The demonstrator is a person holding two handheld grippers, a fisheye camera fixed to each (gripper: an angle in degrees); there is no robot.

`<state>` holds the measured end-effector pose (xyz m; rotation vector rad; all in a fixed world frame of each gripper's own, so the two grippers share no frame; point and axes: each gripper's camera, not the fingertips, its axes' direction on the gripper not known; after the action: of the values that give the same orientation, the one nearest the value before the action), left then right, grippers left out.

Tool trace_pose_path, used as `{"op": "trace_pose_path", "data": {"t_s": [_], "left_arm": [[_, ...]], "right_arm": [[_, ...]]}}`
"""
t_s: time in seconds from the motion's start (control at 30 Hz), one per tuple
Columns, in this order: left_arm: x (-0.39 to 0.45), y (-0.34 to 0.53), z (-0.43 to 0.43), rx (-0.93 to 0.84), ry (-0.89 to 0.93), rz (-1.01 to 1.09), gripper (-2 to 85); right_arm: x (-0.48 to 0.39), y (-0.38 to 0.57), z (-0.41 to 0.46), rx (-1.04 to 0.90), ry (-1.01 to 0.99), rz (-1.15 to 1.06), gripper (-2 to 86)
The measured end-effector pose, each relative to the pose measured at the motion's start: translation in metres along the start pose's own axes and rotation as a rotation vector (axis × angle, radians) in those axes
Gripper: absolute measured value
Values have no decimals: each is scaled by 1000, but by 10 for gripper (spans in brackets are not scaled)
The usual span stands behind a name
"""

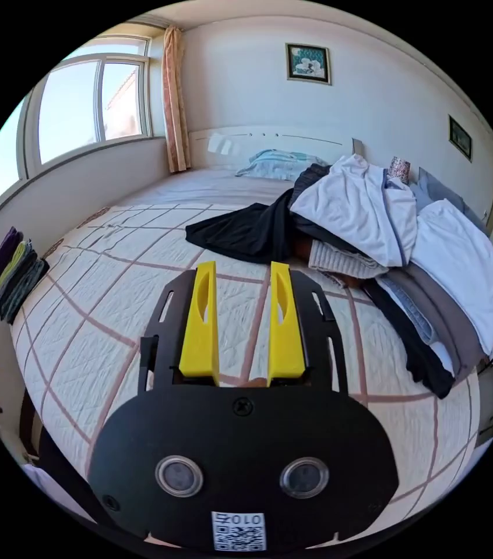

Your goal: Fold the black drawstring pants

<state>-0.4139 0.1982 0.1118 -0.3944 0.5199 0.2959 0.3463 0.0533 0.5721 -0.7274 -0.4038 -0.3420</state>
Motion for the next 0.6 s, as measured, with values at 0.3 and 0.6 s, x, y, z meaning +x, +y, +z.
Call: {"op": "trace_pose_path", "data": {"t_s": [0.3, 0.6], "left_arm": [[-28, 75, -40, -140, -117, -339, 1], [-17, 58, -30, -81, -50, -293, 1]], "right_arm": [[58, -83, 153, -187, -8, 164, 125], [78, -98, 145, -237, -420, 238, 32]]}}
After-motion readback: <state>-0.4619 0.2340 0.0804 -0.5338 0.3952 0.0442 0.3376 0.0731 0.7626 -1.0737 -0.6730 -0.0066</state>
